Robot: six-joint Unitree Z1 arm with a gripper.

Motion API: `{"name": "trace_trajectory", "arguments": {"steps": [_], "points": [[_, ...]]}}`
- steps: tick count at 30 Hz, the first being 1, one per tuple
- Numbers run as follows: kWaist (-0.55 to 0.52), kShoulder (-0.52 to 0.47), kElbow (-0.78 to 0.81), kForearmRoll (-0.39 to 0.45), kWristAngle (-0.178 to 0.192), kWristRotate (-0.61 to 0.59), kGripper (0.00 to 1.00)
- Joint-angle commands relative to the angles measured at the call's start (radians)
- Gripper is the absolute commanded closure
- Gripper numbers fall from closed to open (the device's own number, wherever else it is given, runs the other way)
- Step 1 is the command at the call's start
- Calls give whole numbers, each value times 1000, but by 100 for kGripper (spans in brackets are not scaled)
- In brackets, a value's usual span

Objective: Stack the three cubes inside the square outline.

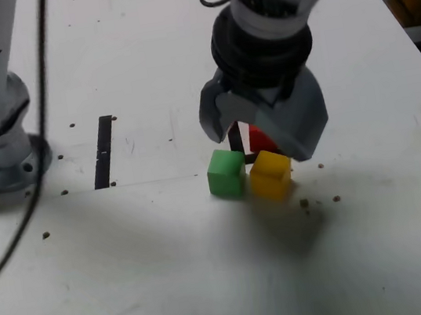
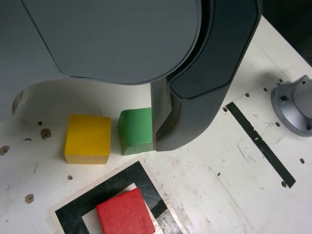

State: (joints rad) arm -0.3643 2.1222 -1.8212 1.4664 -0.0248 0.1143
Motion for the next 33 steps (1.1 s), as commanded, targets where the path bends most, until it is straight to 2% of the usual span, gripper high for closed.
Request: {"name": "trace_trajectory", "arguments": {"steps": [1, 12, 18, 26, 33], "points": [[-9, 10, -1, -1, 11, 24, 0], [-16, 39, -23, -12, 19, 38, 1], [-17, 65, -32, -27, 36, 70, 1], [-34, 81, -16, -49, 76, 113, 1], [-58, 81, 16, -103, 125, 138, 1]]}}
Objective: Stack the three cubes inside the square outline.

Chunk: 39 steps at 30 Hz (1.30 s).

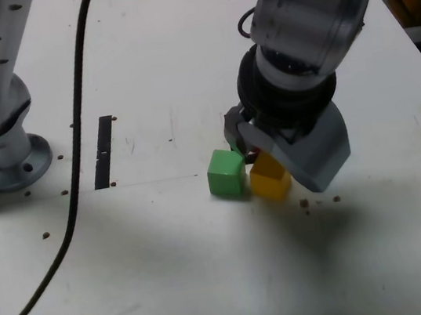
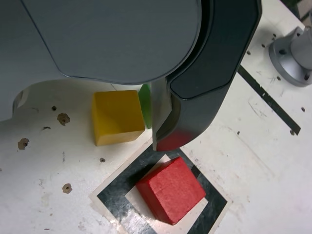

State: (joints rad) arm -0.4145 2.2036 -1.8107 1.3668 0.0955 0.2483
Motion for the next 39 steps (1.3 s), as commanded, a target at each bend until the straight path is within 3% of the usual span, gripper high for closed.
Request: {"name": "trace_trajectory", "arguments": {"steps": [1, 12, 16, 39], "points": [[-13, -1, 10, -8, 11, 7, 1], [-47, -6, 46, -18, 91, 53, 1], [-50, -9, 57, -21, 103, 56, 1], [-49, 31, 80, -62, 86, 68, 2]]}}
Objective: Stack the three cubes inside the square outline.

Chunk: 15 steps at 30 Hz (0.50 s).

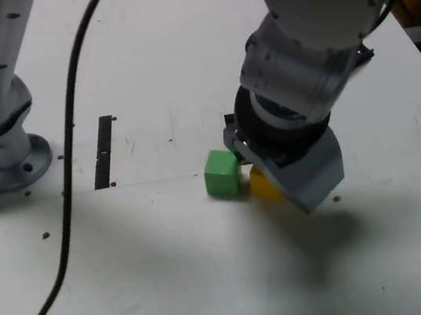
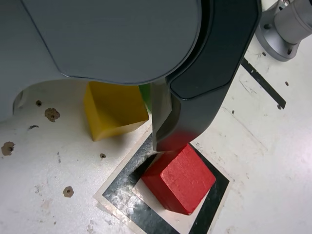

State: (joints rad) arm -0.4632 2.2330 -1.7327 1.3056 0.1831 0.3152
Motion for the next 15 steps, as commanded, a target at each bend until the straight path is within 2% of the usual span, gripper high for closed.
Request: {"name": "trace_trajectory", "arguments": {"steps": [1, 11, 13, 15], "points": [[1, 2, 4, -4, -6, 1, 2], [10, -9, 60, -91, -26, 6, 3], [17, -14, 83, -125, -39, 9, 6], [18, -16, 90, -134, -45, 10, 13]]}}
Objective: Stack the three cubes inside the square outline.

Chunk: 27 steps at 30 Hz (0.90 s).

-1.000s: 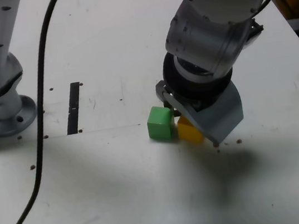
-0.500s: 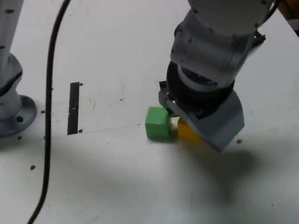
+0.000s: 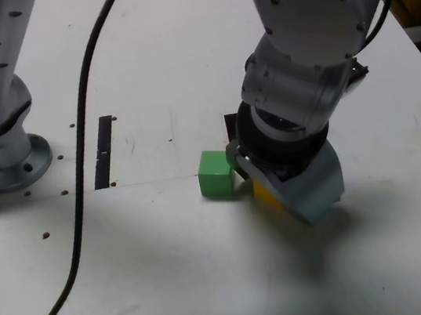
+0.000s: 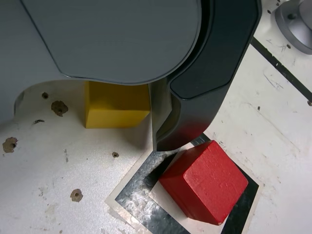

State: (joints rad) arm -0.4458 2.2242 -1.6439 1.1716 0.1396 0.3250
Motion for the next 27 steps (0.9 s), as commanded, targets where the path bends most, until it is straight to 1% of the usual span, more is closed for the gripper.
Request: {"name": "trace_trajectory", "arguments": {"steps": [1, 7, 16, 19, 27], "points": [[1, -6, 1, 1, -3, 0, 18], [1, 12, -19, 25, -5, -1, 47], [1, 36, -58, 65, -6, -12, 79], [1, 36, -69, 78, -7, -13, 86], [1, 35, -87, 102, -18, -15, 93]]}}
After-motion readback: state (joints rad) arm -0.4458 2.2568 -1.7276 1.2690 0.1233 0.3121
